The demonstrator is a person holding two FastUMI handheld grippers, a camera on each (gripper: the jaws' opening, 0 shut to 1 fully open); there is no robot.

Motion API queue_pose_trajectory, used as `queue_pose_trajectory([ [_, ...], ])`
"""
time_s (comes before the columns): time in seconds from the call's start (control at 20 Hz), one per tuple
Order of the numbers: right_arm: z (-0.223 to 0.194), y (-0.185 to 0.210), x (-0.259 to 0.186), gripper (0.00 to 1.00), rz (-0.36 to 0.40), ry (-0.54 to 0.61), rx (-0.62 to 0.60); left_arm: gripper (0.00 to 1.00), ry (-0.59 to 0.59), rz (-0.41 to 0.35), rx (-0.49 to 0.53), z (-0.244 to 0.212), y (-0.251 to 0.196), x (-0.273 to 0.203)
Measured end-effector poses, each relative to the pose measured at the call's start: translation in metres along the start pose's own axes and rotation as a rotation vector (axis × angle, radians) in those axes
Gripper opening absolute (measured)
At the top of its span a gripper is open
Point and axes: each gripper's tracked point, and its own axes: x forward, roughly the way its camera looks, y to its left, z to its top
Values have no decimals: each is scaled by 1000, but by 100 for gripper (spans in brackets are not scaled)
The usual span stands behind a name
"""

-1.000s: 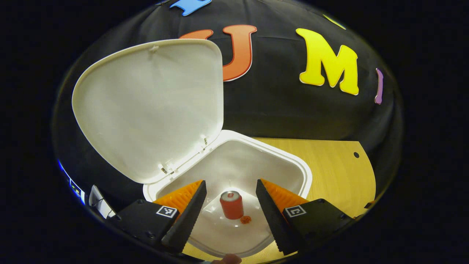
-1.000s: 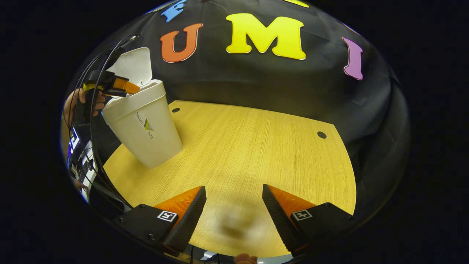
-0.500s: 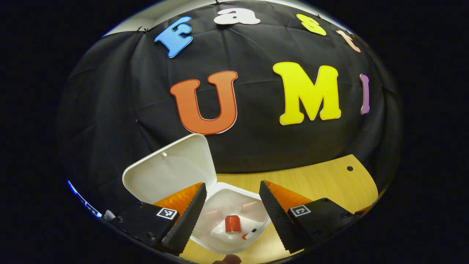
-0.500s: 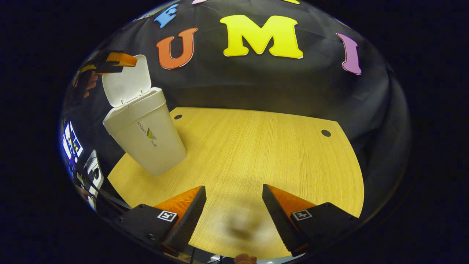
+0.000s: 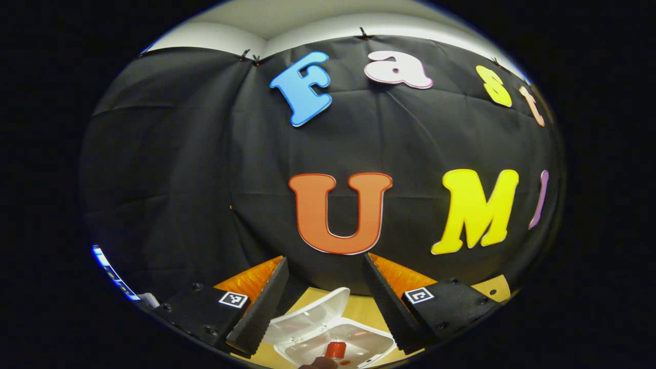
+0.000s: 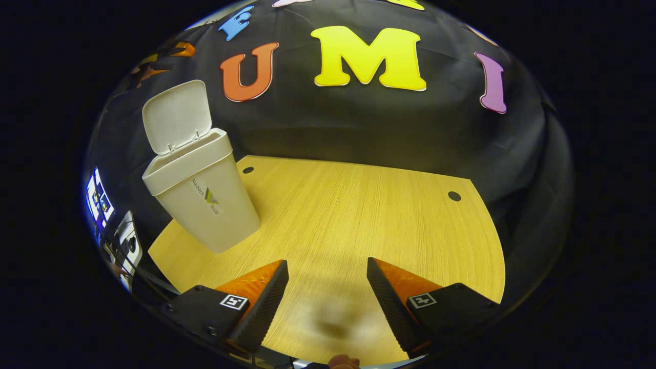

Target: Press the lid of the desktop garbage bin to open it, pick up the crumpled paper on the desktop and throw it into the bin, then pick up the pop can on the desktop and drop it into the bin, and finally close the garbage bin lid.

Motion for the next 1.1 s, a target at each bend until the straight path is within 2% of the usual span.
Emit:
queue_pose_trajectory([
  [0.15,-6,3,-1,97,-3,10,-23,95,60,85,-23,-27,29,25],
  [0.3,-8,3,-2,97,-7,14,-25,95,130,110,-93,-53,38,39],
  [0.4,-10,0,-2,97,-19,16,-22,95,169,105,-113,-68,37,42],
  [0.5,-8,-5,-3,97,-35,5,-18,94,176,91,-82,-75,37,42],
  [0.7,-12,-7,-4,97,-32,7,-11,93,214,78,-89,-91,26,41],
  [1.1,-21,-29,-10,97,-30,16,-2,93,237,44,-78,-124,-13,7],
])
